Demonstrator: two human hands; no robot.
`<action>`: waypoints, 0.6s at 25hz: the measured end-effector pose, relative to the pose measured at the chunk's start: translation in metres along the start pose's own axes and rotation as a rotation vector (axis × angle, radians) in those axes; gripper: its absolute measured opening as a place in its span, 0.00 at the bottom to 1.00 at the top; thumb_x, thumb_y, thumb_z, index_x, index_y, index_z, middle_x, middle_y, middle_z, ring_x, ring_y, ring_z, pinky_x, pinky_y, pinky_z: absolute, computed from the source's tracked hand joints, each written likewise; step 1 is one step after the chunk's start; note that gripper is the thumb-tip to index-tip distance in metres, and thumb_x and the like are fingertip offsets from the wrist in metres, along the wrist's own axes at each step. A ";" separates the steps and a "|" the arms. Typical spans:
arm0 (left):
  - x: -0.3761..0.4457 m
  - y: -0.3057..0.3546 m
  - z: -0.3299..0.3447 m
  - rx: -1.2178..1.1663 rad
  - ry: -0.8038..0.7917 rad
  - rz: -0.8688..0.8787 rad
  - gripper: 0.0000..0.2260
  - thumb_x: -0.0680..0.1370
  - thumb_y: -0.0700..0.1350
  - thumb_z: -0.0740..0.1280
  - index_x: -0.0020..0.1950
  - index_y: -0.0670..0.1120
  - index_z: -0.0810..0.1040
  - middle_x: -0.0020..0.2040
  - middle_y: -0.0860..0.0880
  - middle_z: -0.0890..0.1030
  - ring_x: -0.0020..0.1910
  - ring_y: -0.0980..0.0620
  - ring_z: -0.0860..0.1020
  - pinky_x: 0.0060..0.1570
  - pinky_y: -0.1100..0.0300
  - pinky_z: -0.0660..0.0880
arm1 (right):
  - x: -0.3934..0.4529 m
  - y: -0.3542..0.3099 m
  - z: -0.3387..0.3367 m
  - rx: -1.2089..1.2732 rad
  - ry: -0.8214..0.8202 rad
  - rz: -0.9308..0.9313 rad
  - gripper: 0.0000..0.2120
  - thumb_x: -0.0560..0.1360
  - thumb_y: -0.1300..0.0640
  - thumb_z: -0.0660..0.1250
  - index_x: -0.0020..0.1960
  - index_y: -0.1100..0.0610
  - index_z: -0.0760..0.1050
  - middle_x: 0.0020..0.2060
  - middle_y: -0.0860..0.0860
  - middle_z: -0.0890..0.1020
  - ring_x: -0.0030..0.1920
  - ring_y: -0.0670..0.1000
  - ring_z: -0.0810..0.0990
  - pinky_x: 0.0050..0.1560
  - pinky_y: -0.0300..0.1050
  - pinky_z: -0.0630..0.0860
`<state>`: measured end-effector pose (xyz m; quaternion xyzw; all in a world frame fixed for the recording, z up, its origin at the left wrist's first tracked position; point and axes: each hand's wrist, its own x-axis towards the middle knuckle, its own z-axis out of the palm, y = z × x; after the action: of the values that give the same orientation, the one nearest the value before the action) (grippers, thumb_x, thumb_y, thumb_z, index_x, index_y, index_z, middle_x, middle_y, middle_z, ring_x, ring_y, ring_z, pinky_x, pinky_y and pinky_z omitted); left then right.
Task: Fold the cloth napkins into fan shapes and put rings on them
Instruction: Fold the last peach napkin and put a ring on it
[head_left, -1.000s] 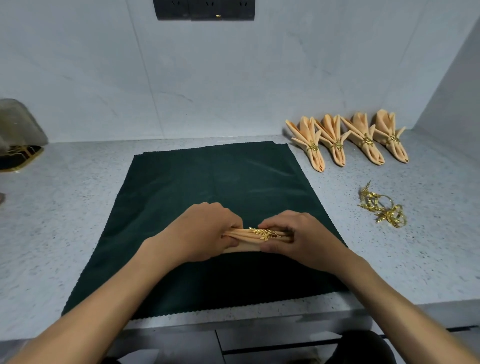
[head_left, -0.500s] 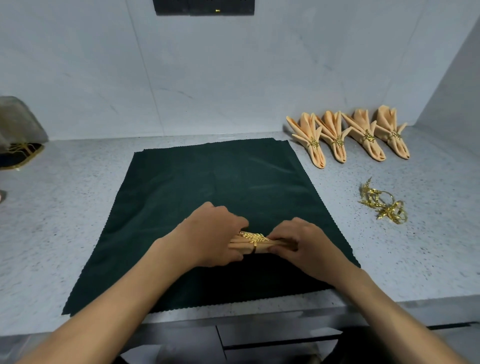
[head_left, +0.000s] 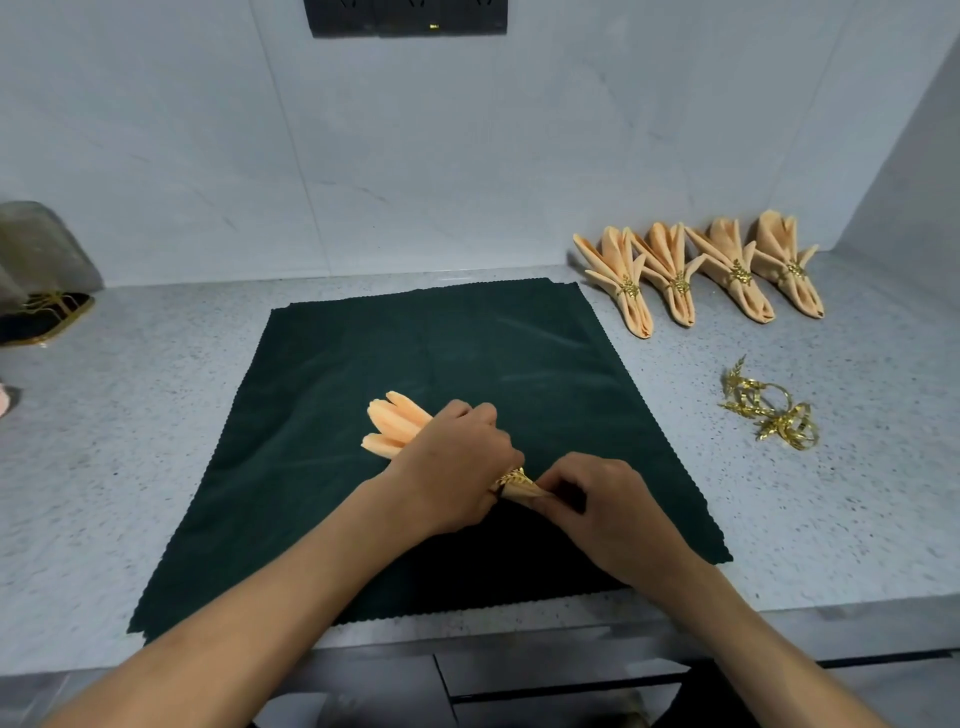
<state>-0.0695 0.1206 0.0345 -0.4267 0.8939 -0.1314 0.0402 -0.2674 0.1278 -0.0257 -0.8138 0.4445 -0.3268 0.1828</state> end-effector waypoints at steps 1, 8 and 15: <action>0.000 -0.002 0.000 0.002 0.005 0.003 0.05 0.77 0.50 0.62 0.49 0.55 0.77 0.46 0.56 0.81 0.45 0.52 0.67 0.53 0.55 0.68 | 0.000 -0.002 0.000 -0.001 -0.001 0.015 0.11 0.72 0.42 0.70 0.41 0.50 0.79 0.34 0.41 0.79 0.35 0.45 0.77 0.36 0.40 0.73; 0.004 -0.005 0.005 0.022 0.079 0.060 0.11 0.72 0.44 0.65 0.50 0.58 0.79 0.44 0.59 0.81 0.51 0.51 0.72 0.69 0.47 0.58 | -0.015 -0.024 0.003 -0.029 0.078 0.193 0.12 0.71 0.49 0.74 0.34 0.50 0.74 0.29 0.44 0.76 0.33 0.48 0.74 0.31 0.37 0.68; -0.029 0.029 0.026 -0.391 0.361 -0.459 0.39 0.68 0.46 0.71 0.77 0.51 0.61 0.76 0.49 0.63 0.74 0.47 0.61 0.71 0.42 0.60 | -0.019 -0.050 0.017 -0.154 0.023 0.293 0.18 0.75 0.40 0.67 0.34 0.49 0.69 0.28 0.44 0.74 0.30 0.45 0.73 0.31 0.37 0.69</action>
<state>-0.0683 0.1553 -0.0001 -0.5862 0.7755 -0.0366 -0.2314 -0.2335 0.1709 -0.0156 -0.7481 0.5842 -0.2710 0.1603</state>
